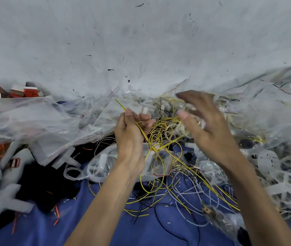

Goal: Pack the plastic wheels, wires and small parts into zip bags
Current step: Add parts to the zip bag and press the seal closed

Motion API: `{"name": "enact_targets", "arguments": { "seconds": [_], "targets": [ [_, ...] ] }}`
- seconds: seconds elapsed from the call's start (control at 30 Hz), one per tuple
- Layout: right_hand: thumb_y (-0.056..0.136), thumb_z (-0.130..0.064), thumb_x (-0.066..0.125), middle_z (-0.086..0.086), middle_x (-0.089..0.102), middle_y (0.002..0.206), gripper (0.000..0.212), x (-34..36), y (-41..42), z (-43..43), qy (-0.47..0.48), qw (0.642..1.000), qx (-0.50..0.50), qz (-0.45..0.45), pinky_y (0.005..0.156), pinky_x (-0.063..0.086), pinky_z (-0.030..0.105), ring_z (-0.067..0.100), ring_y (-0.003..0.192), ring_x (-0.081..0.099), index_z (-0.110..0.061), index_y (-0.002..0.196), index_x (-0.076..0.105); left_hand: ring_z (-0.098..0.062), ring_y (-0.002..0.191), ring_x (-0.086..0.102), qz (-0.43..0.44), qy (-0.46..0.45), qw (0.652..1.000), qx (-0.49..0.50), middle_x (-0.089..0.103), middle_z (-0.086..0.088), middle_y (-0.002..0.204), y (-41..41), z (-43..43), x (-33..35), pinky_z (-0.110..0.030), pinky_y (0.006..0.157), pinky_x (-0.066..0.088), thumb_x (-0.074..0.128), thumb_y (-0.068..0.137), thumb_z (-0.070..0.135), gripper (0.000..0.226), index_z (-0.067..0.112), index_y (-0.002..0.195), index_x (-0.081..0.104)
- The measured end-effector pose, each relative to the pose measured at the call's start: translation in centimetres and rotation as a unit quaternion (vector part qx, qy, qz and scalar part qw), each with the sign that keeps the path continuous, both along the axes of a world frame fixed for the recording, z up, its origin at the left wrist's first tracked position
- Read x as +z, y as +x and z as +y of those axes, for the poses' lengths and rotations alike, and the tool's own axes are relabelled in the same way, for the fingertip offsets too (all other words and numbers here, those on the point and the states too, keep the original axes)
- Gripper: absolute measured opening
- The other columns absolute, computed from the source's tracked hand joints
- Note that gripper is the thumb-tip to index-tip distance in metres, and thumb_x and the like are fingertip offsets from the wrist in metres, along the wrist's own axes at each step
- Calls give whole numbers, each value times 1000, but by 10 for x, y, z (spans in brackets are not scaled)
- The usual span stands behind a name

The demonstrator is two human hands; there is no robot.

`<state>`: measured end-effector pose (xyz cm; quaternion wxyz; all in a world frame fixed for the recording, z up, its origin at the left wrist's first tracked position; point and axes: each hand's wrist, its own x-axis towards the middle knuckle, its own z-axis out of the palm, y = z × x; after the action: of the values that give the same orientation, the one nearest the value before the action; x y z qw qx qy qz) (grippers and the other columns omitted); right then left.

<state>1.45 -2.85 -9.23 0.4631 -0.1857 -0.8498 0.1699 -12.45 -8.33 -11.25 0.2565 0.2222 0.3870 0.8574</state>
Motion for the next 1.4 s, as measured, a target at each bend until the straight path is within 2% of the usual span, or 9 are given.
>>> {"name": "enact_targets", "arguments": {
  "seconds": [0.17, 0.37, 0.67, 0.77, 0.83, 0.97, 1.07, 1.23, 1.4],
  "targets": [
    [62, -62, 72, -35, 21, 137, 103, -27, -24, -11, -75, 960, 106, -249, 93, 9, -8, -22, 123, 15, -31, 146, 20, -5, 46, 54, 38, 33, 998, -32, 60, 5, 52, 3, -1, 2, -14, 46, 40, 34, 102, 20, 36, 12, 70, 46],
    [77, -57, 63, -3, 64, 91, 52, -36, -26, -4, -56, 967, 15, -248, 79, 50, 34, 12, 86, 59, -27, 117, 48, -4, 60, 59, 144, 68, 982, -104, 62, 8, 60, -6, -13, 10, -17, 64, 47, 35, 100, 24, 33, 13, 73, 50],
    [94, -22, 38, 1, 61, 60, 13, -31, -26, -9, -61, 991, 102, -54, 55, 45, 25, 8, 54, 57, -18, 90, 50, -8, 84, 65, 283, 79, 929, -223, 71, 5, 86, -4, -28, 22, -22, 72, 51, 40, 91, 39, 37, 24, 79, 71],
    [98, -19, 39, -1, 43, 53, 20, -22, -20, -5, -248, 958, 129, 60, 38, 28, 16, 6, 40, 36, -6, 89, 52, -11, 91, 60, 349, -25, 924, -154, 68, 9, 95, -19, -26, 16, -28, 75, 49, 32, 90, 42, 36, 28, 91, 65],
    [88, -27, 43, -4, 37, 49, 21, -13, -18, -1, -410, 871, 205, 176, 36, 17, 11, 4, 38, 21, -12, 78, 53, -16, 90, 57, 464, -196, 859, -93, 61, 9, 93, -28, -22, 6, -30, 72, 44, 40, 89, 48, 25, 30, 90, 57],
    [77, -28, 54, -4, 20, 54, 21, -11, -24, -7, -581, 648, 428, 244, 37, 13, 15, 5, 46, 14, -14, 62, 56, -25, 102, 55, 701, -496, 505, -90, 50, -1, 109, -28, -10, -29, -36, 78, 43, 54, 80, 59, 49, 22, 111, 47],
    [66, -27, 68, -2, 22, 60, 22, -32, -41, -23, -612, 591, 482, 209, 42, 19, 18, 8, 52, 20, -9, 67, 55, -30, 102, 59, 704, -485, 512, -83, 62, -9, 110, -30, -7, -33, -37, 78, 47, 53, 83, 33, 27, 19, 107, 53],
    [66, -29, 53, -2, 37, 51, 21, -60, -61, -16, -670, 635, 315, 220, 44, 29, 19, 6, 43, 24, -11, 56, 51, -34, 88, 60, 675, -402, 616, -48, 65, -16, 88, -43, -12, -24, -34, 67, 42, 46, 90, 18, 18, 9, 80, 59],
    [97, -1, 35, -12, 49, 58, 36, -73, -78, -21, -477, 870, 125, -16, 56, 38, 17, 0, 52, 44, -22, 71, 48, -33, 81, 57, 663, -349, 662, 31, 58, -10, 73, -40, -11, -16, -35, 65, 35, 46, 96, 27, 31, 15, 68, 51]
  ]
}}
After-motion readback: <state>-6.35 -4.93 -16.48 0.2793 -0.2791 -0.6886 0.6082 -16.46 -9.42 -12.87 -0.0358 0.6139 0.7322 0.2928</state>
